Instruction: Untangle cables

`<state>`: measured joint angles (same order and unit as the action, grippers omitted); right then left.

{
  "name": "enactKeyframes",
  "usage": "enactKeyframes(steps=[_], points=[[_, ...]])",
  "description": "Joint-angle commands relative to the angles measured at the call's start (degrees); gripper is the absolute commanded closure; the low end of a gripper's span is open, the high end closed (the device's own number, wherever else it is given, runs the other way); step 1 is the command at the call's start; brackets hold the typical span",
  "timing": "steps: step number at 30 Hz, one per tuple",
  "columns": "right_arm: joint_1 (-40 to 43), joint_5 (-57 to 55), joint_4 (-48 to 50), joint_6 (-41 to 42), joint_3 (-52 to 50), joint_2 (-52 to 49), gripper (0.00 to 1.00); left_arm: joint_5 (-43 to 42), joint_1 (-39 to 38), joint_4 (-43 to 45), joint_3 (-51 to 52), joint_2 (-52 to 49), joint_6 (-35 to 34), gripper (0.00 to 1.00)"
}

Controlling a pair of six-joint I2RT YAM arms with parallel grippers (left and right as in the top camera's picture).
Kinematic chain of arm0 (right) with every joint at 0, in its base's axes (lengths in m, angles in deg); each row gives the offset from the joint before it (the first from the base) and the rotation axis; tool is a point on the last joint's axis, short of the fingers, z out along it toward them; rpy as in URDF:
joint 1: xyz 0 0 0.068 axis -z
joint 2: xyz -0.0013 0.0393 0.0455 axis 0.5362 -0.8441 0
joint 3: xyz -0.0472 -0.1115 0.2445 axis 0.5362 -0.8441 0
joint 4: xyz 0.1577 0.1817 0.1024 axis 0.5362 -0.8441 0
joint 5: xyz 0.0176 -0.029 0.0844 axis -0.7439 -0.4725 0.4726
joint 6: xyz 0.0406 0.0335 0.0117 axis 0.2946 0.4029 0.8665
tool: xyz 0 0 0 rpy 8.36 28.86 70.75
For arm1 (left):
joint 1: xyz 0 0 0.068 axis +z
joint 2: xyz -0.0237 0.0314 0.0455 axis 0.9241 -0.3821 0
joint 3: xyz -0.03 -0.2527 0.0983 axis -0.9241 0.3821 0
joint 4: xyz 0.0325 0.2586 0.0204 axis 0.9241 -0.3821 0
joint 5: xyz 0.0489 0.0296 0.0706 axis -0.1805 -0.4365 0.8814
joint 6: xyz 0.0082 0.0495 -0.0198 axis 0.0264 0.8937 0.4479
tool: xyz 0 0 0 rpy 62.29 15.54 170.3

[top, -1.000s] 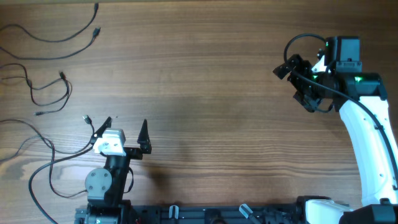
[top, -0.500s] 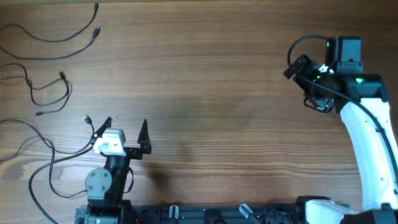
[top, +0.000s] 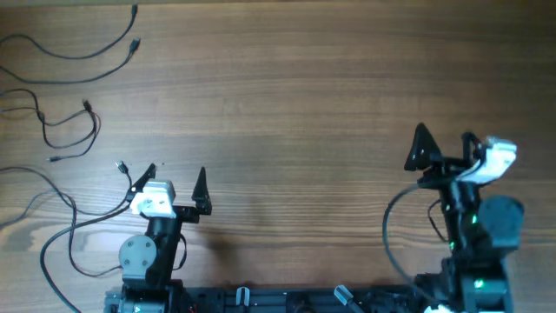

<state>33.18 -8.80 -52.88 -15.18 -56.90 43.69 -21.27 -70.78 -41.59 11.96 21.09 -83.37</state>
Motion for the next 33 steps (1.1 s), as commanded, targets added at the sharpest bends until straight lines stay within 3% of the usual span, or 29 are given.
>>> enactKeyframes(steps=[1,12,14,17,28,33], points=[[0.0,0.9,3.5,-1.9,-7.1,7.9,0.0,0.9,0.4,0.0,0.5,0.5,0.7,0.0],[0.0,0.9,5.6,-6.4,-18.0,23.8,0.0,0.9,0.4,0.0,0.5,0.5,0.7,0.0],[0.0,1.5,7.1,-6.2,-20.4,24.0,0.0,0.9,0.4,0.0,0.5,0.5,0.7,0.0],[-0.1,1.7,1.2,-6.9,-20.8,24.0,0.0,0.9,0.4,0.0,0.5,0.5,0.7,0.0],[-0.1,1.7,1.2,-15.2,-20.8,24.0,0.0,0.9,0.4,0.0,0.5,0.5,0.7,0.0],[-0.1,1.8,1.2,-15.3,-20.8,24.0,0.0,0.9,0.4,-0.1,0.5,0.5,0.7,0.01]])
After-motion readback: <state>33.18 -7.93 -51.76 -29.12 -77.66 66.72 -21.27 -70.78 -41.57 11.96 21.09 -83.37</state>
